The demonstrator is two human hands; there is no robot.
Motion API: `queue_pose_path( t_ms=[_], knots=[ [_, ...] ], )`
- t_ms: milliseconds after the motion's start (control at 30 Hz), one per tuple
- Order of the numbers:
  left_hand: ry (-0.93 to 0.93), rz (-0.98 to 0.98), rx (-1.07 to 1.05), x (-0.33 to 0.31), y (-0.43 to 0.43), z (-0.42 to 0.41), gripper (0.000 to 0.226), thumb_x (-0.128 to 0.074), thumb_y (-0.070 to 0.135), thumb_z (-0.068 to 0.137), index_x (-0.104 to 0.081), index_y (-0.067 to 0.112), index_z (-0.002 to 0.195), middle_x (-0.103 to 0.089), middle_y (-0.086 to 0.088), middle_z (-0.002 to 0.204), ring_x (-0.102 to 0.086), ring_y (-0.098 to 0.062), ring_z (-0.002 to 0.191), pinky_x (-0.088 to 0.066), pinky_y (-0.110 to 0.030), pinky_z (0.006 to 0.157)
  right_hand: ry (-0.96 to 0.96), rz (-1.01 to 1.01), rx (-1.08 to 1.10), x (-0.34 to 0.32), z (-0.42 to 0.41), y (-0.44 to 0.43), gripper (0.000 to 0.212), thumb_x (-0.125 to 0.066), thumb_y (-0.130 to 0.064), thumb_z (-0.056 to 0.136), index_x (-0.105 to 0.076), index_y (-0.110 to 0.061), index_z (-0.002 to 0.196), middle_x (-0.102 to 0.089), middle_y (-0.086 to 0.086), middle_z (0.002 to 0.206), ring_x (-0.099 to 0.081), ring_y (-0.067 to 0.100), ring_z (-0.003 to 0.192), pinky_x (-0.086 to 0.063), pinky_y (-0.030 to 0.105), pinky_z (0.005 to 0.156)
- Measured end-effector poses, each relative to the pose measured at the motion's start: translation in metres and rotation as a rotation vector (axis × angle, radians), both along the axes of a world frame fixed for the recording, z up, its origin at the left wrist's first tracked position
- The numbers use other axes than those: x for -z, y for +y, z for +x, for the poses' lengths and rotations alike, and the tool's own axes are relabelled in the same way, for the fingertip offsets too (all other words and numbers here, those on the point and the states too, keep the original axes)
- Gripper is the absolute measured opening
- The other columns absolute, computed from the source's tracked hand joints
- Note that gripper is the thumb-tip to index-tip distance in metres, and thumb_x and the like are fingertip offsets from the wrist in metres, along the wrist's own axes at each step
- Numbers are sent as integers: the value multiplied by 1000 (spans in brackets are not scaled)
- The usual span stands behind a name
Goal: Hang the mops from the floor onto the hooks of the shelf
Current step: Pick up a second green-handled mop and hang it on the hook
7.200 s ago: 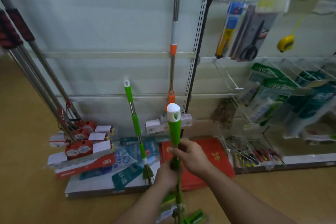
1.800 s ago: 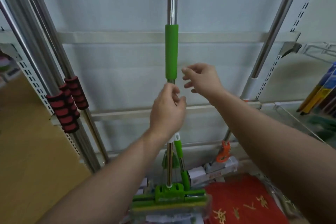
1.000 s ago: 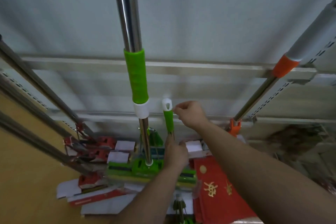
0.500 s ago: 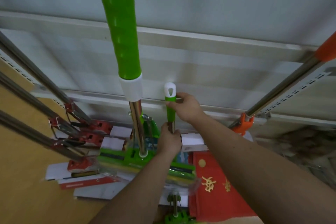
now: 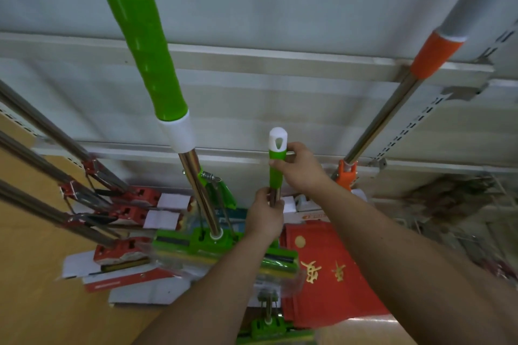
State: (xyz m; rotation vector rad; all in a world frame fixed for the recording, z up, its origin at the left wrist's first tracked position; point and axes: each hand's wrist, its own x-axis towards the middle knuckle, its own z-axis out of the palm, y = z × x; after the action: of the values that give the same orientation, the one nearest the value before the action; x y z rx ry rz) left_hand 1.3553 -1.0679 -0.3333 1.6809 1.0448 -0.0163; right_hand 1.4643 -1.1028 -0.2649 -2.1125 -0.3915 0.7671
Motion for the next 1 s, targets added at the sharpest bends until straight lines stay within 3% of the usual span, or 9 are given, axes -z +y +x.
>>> queue_pose_path(
  t_ms=[100, 233, 333, 433, 667, 767, 867, 933, 1000],
  knots=[
    [-23, 4, 42, -3, -19, 6, 33, -54, 28, 101, -55, 22, 133, -68, -8, 123, -63, -33, 110, -52, -39, 92, -39, -12, 28, -5, 3, -26, 53, -71, -33, 95, -50, -16, 141, -67, 7, 121, -65, 24, 103, -50, 32, 80],
    [-29, 23, 122, -5, -48, 14, 35, -52, 26, 100, -55, 26, 135, -68, -5, 127, -63, -33, 115, -48, -36, 90, -93, -4, 89, -11, 6, -63, 52, -69, -32, 97, -51, -14, 141, -65, 7, 124, -65, 26, 111, -56, 42, 92],
    [-44, 15, 174, -4, -70, 19, 43, -51, 22, 100, -49, 27, 143, -65, -4, 133, -61, -32, 118, -50, -37, 94, -116, -8, 137, -14, 7, -91, 51, -68, -30, 97, -50, -12, 142, -63, 4, 119, -64, 24, 107, -51, 36, 84],
    [-58, 11, 205, -5, -93, 25, 45, -51, 21, 100, -47, 28, 144, -64, -4, 134, -63, -31, 114, -52, -38, 93, -142, -9, 191, -14, 10, -117, 52, -69, -32, 96, -51, -12, 140, -65, 6, 123, -65, 28, 112, -53, 38, 89],
    [-90, 68, 215, -8, -136, 32, 31, -53, 24, 97, -58, 32, 126, -71, -2, 120, -66, -32, 108, -53, -39, 90, -161, 24, 232, -18, 10, -175, 40, -69, -34, 95, -55, -23, 131, -69, 1, 113, -67, 20, 98, -54, 39, 86],
    [-93, 141, 278, -5, -149, 31, 19, -50, 27, 96, -65, 21, 108, -71, -6, 106, -66, -31, 98, -54, -42, 85, -169, 72, 234, -22, 2, -198, 32, -70, -30, 96, -56, -28, 125, -69, -5, 108, -66, 5, 87, -53, 23, 71],
    [-131, 235, 357, -4, -161, 20, 32, -44, 45, 91, -66, 23, 97, -69, -1, 99, -65, -23, 92, -55, -45, 81, -176, 107, 234, -25, -13, -219, 30, -70, -27, 97, -57, -24, 124, -68, -7, 106, -63, -5, 82, -47, 8, 53],
    [-154, 250, 380, -11, -169, 9, 26, -48, 41, 94, -66, 24, 103, -67, 1, 103, -64, -19, 95, -55, -43, 83, -178, 120, 239, -29, -25, -229, 33, -71, -26, 96, -60, -18, 127, -70, -4, 109, -63, -6, 80, -50, 8, 57],
    [-161, 236, 379, -19, -173, -6, 22, -53, 34, 99, -64, 25, 114, -69, 3, 111, -65, -17, 101, -55, -39, 88, -178, 105, 219, -31, -38, -234, 35, -72, -28, 95, -62, -18, 127, -72, -4, 109, -65, -5, 85, -57, 20, 76]
  ],
)
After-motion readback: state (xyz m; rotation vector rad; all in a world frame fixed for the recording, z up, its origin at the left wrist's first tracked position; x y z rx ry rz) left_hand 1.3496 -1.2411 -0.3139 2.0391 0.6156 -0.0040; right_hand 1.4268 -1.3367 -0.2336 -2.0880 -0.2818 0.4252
